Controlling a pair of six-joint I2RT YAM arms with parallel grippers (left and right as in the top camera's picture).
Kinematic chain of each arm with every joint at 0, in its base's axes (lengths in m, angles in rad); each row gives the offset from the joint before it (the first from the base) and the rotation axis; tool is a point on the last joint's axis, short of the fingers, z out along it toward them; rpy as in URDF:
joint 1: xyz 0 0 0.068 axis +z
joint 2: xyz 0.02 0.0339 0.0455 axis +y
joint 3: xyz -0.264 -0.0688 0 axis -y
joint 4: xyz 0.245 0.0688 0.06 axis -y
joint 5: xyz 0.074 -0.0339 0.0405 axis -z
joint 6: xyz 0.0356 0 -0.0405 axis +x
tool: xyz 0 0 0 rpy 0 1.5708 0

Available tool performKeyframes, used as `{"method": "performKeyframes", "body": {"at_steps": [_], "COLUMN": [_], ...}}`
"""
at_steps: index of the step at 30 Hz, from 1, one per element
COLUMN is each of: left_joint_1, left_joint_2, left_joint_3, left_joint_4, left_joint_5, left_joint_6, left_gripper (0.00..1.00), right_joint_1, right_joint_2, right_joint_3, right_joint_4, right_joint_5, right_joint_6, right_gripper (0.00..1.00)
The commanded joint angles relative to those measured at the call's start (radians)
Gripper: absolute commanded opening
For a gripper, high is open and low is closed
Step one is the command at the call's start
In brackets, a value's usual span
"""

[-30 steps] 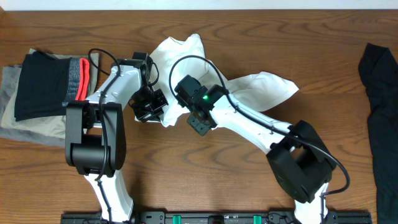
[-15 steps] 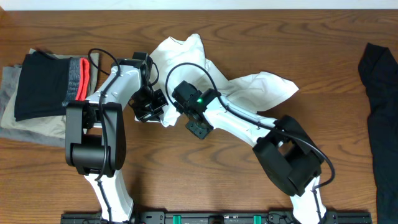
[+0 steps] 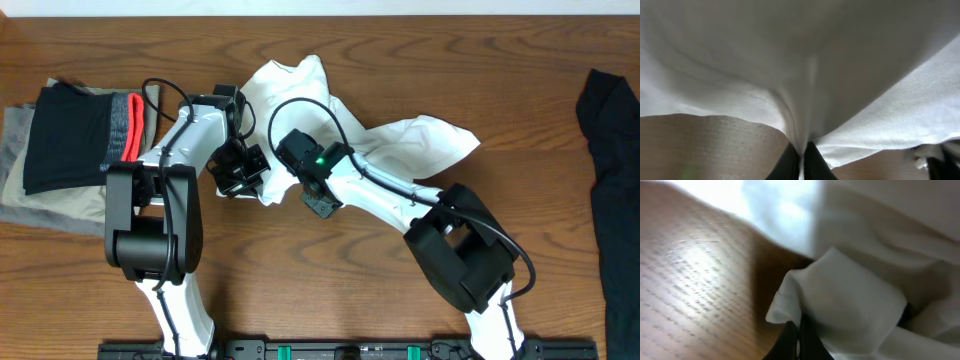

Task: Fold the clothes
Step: 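Lift the shirt with both grippers and stretch it apart, raising it high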

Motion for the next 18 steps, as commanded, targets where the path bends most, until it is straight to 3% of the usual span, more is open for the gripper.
{"method": "performKeyframes", "body": {"at_steps": [1,18], "left_joint_1": [0.000,0.000], "left_joint_2": [-0.042,-0.458], "left_joint_3": [0.019,0.020], "left_joint_4": [-0.011,0.013], "left_joint_5": [-0.003,-0.006], "left_joint_6": [0.024,0.030], "left_gripper": [0.06,0.06], "right_joint_1": [-0.048,-0.329], "right_joint_2": [-0.050,-0.501], "right_joint_3": [0.007,0.007], "right_joint_4": [-0.005,-0.132], "right_joint_5": [0.034,0.034], "right_joint_6": [0.080,0.254], "right_gripper": [0.01,0.01]}}
